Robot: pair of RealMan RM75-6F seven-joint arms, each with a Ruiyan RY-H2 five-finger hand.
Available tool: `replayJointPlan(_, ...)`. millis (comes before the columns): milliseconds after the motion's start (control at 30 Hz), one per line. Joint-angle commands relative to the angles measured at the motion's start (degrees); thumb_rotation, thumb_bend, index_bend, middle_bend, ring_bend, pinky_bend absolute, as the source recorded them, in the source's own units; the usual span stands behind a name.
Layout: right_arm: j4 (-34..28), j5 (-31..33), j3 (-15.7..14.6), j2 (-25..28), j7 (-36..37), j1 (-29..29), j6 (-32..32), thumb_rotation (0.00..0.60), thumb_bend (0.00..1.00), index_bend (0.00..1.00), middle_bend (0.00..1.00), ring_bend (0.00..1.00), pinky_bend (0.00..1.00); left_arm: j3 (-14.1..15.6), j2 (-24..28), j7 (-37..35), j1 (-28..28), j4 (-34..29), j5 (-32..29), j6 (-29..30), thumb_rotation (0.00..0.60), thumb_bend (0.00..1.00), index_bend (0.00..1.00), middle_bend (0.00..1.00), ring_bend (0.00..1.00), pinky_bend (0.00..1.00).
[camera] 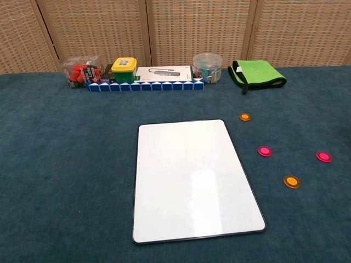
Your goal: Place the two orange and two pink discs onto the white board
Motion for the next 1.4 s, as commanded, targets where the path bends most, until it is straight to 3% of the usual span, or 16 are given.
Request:
replayJointPlan(33,3.2,5.6,3.4,-2.8,-2.4,8.5,-11.3,0.600,0.25,0.28,0.00,0.00,0.00,0.0,0.0,0.1,-0.1,-0.1,-0.2,-0.2,0.600,0.00,0.00,0.00,0.00,0.00)
replayJointPlan(167,5.7,8.4,4.5,-5.3,-5.2,13.0,-16.5,0.600,0.33,0.29,0.00,0.00,0.00,-0.1,0.0,0.2,-0.1,-0.3,-0.5,-0.5,0.600,0.00,0.00,0.00,0.00,0.00)
replayJointPlan(500,13.6,16.6,7.0,-13.0,-12.0,23.3,-26.3,0.600,0.33,0.30,0.00,0.00,0.00,-0.4,0.1,0.8,-0.6,-0.9,-1.8,-2.1,0.600,0.00,0.00,0.00,0.00,0.00)
replayJointPlan(833,25.6,21.2,7.4,-23.2,-15.8,30.9,-30.1,0.600,0.33,0.33,0.00,0.00,0.00,-0.6,0.4,1.2,-0.9,-1.8,-2.5,-2.9,0.600,0.00,0.00,0.00,0.00,0.00)
replayJointPlan(1400,34.8,22.6,6.9,-30.7,-17.1,36.0,-32.8,0.600,0.36,0.39,0.00,0.00,0.00,-0.6,0.7,1.0,-1.0,-2.4,-3.1,-3.6,0.600,0.00,0.00,0.00,0.00,0.00)
